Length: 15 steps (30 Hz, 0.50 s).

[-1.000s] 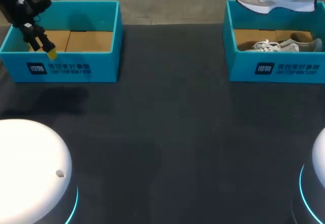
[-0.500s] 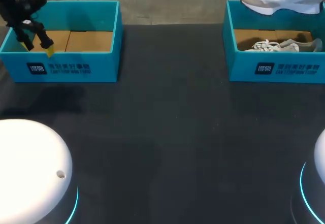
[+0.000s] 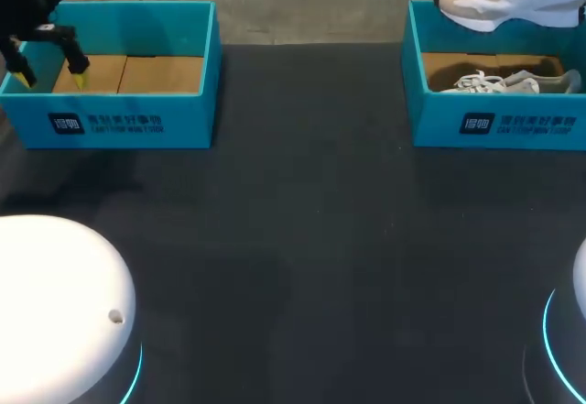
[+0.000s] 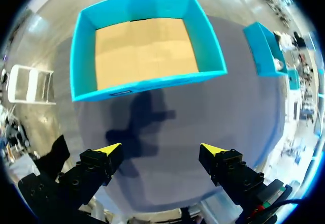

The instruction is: Take the shoe out of the shoebox, open the shoe tongue, remove and reinsert the insole, then place the shoe into the shoebox

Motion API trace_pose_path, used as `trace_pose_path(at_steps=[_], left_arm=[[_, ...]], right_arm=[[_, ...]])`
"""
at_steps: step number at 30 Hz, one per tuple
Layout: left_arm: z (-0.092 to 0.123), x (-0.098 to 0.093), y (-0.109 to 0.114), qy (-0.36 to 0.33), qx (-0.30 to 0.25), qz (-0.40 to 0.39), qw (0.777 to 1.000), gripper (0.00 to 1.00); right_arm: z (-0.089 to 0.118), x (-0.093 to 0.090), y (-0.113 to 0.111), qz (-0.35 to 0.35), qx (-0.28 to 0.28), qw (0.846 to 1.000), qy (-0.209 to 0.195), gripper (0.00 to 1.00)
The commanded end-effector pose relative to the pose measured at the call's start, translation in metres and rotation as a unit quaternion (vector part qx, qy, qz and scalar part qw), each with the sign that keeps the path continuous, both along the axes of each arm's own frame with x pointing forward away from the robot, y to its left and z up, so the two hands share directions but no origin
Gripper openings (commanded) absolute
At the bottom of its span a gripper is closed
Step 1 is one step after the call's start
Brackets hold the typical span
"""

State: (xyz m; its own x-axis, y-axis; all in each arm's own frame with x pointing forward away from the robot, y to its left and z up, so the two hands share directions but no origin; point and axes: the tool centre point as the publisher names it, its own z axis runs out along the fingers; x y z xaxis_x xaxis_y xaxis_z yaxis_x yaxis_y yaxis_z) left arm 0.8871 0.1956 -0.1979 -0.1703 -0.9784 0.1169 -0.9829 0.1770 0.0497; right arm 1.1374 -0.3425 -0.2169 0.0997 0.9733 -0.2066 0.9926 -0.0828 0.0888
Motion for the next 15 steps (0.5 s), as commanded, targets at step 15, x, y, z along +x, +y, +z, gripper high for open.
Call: trace_pose_path(at_steps=[15], left_arm=[[0.0020, -0.0079, 0.0022, -0.008, -0.002, 0.002, 1.000, 1.00]], right_arm=[[-0.0032, -0.0040, -0.0030, 0.030, 0.003, 0.999, -0.024, 0.00]])
